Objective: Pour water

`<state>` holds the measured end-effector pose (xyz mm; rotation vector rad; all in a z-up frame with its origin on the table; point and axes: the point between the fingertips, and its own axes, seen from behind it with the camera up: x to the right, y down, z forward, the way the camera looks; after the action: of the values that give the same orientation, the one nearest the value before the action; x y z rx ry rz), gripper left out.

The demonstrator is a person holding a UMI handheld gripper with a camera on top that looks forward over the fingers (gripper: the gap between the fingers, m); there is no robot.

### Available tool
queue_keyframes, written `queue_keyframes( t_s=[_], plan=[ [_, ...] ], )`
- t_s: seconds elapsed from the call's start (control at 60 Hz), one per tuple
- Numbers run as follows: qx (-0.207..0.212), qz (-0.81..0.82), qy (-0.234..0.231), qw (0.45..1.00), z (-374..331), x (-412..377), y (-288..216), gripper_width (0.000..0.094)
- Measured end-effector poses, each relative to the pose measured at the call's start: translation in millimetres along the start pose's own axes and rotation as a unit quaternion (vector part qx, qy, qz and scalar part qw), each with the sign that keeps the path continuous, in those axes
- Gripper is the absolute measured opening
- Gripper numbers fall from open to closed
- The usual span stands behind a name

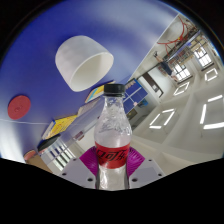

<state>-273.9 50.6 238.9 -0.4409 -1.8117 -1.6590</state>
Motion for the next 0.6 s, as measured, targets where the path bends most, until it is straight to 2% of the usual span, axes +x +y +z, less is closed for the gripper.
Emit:
queue_keyframes(
  t_s=[0.083,0.167,0.25,0.333,0.4,0.483,0.55,0.6],
  plan=[
    [-0.003,0.023,-0.002,1.0,2,7,-4,0.0324],
    [-0.007,0.076,0.019,0.997,-6,27,16,0.0323],
    [-0.031,0.186,0.041,0.981,-15,53,58,0.0321],
    [-0.053,0.33,0.074,0.94,-29,86,109,0.0325],
    [-0.062,0.455,0.09,0.884,-41,101,145,0.0323],
    [-0.064,0.618,0.091,0.778,-61,107,174,0.0323],
    [-0.056,0.724,0.078,0.683,-61,91,178,0.0322],
    [-0.041,0.787,0.064,0.613,-57,73,161,0.0323]
  ],
)
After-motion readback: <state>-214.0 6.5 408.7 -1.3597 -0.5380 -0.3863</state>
